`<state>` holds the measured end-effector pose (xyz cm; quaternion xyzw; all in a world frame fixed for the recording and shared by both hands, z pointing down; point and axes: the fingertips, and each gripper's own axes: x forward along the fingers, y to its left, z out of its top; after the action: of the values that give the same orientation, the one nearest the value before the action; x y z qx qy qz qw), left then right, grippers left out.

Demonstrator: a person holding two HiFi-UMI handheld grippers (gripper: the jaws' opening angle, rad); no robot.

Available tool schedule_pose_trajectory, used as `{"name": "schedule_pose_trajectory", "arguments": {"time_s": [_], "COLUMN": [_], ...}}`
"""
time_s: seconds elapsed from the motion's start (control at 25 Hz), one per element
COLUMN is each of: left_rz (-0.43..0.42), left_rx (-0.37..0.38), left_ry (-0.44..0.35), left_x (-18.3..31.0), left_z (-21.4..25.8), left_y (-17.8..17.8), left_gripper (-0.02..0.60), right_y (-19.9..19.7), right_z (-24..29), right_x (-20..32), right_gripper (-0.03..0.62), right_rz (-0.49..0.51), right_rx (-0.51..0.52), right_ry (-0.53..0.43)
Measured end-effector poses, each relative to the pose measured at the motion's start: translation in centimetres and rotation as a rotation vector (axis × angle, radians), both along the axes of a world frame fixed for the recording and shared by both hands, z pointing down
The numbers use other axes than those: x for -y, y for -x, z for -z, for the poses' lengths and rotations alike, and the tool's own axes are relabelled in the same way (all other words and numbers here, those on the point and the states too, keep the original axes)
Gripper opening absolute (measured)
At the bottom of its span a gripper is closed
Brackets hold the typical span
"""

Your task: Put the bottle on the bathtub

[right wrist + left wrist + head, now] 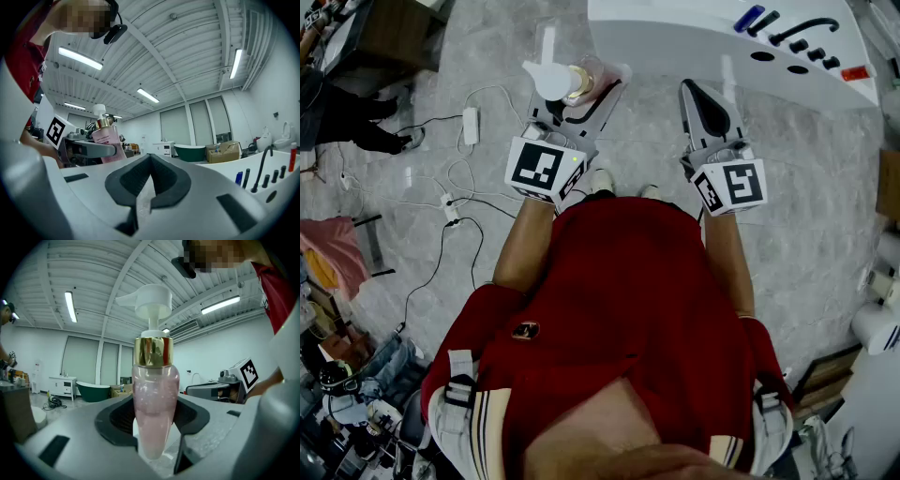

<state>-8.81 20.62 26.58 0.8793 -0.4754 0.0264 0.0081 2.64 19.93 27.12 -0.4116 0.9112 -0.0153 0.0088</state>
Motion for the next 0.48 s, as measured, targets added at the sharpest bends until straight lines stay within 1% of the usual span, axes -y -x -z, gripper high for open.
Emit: {"name": "schedule_pose_trajectory", "arguments": {"time_s": [0.24,0.48], "left_rz": [-0.014,-0.043], "left_rx": [0.003,-0.002], "left_ry": [-0.006,-0.012], "left_x": [1.2,2.5], "left_z": [-0.4,-0.8], "left_y": [2.9,5.9], "left_gripper": [0.222,0.222], "right_y": [2.3,5.5], "right_z": [-0.6,-0.6], "right_x": [1.4,2.3], "right_gripper": [0.000,0.000], "right_rz": [-0.042,-0.070], "right_rx": [0.003,-0.026], "right_ry": [0.009,0.013]}}
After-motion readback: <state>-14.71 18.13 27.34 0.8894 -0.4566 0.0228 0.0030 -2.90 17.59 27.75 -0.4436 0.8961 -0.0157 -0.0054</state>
